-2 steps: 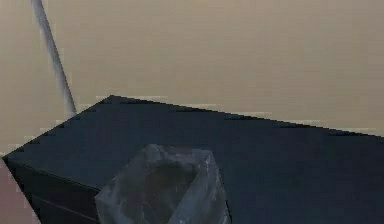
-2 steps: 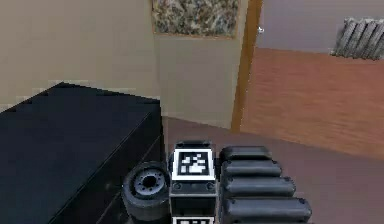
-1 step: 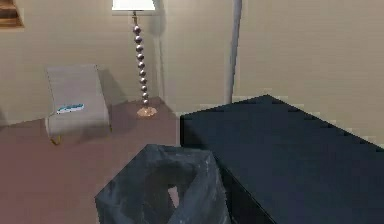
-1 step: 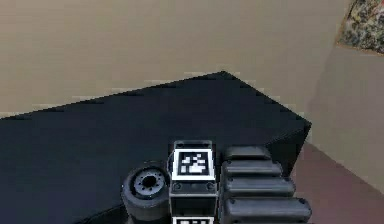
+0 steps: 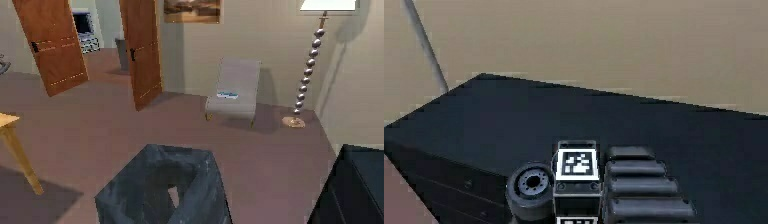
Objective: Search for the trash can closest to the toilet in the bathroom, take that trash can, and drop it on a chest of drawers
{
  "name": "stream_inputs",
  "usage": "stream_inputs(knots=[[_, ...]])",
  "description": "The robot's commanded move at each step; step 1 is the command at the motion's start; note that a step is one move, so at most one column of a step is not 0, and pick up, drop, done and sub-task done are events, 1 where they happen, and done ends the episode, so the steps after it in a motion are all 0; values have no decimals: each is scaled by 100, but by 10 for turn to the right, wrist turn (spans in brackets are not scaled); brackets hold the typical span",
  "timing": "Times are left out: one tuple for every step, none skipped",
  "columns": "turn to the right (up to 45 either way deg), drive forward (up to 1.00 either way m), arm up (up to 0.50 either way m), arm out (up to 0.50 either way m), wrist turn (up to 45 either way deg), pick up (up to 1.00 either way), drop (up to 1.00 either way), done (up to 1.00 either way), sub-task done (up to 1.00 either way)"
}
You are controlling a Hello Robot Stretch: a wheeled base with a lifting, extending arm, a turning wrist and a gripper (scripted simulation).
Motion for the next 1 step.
stream_inputs(knots=[[-450,0,0,0,0,0,0,0,0]])
